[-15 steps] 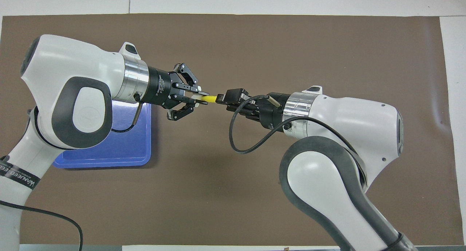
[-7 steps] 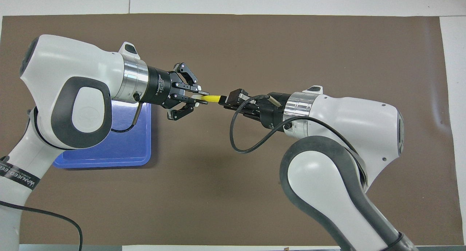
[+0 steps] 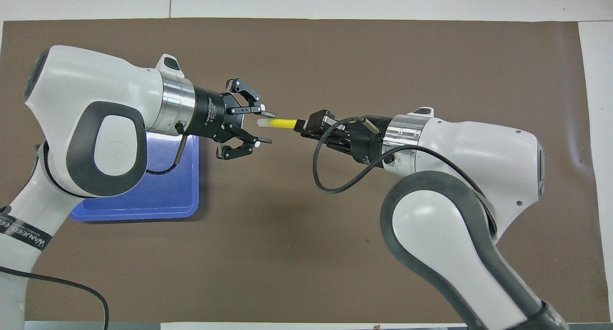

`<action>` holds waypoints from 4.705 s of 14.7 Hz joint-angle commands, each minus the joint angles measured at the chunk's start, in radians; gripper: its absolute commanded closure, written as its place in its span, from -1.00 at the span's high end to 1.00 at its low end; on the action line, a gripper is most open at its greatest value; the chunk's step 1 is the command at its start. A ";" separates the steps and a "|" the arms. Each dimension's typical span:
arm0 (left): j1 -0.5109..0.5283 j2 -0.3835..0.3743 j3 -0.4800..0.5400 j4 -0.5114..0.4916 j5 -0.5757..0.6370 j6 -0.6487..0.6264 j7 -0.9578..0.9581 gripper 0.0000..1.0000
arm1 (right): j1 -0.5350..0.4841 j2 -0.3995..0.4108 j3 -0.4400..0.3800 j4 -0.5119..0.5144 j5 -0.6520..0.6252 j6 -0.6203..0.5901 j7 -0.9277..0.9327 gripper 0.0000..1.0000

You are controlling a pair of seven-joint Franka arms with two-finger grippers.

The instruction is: Transfer and insert pens with both arms

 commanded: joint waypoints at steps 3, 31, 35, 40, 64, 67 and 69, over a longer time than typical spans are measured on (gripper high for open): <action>0.033 -0.036 0.012 -0.026 -0.008 0.007 0.061 1.00 | -0.198 -0.041 0.001 0.095 -0.308 -0.340 -0.010 -1.00; -0.100 -0.047 0.318 0.391 0.773 -0.812 1.249 1.00 | -0.450 -0.043 0.003 0.118 -1.018 -0.609 -0.400 1.00; -0.284 -0.145 0.550 0.348 0.710 -0.803 1.410 1.00 | -0.444 -0.034 0.000 0.280 -1.028 -0.818 -0.381 1.00; -0.289 -0.178 0.552 0.264 0.664 -0.663 1.372 1.00 | -0.372 0.026 -0.097 0.440 -1.104 -0.936 -0.365 1.00; -0.310 -0.178 0.546 0.275 0.681 -0.662 1.340 1.00 | -0.391 -0.029 -0.154 0.394 -1.098 -0.952 -0.325 1.00; -0.310 -0.176 0.546 0.274 0.681 -0.653 1.353 1.00 | -0.398 -0.026 -0.157 0.417 -1.090 -0.970 -0.326 1.00; -0.315 -0.176 0.547 0.273 0.684 -0.646 1.355 1.00 | -0.402 -0.023 -0.155 0.417 -1.085 -0.972 -0.326 1.00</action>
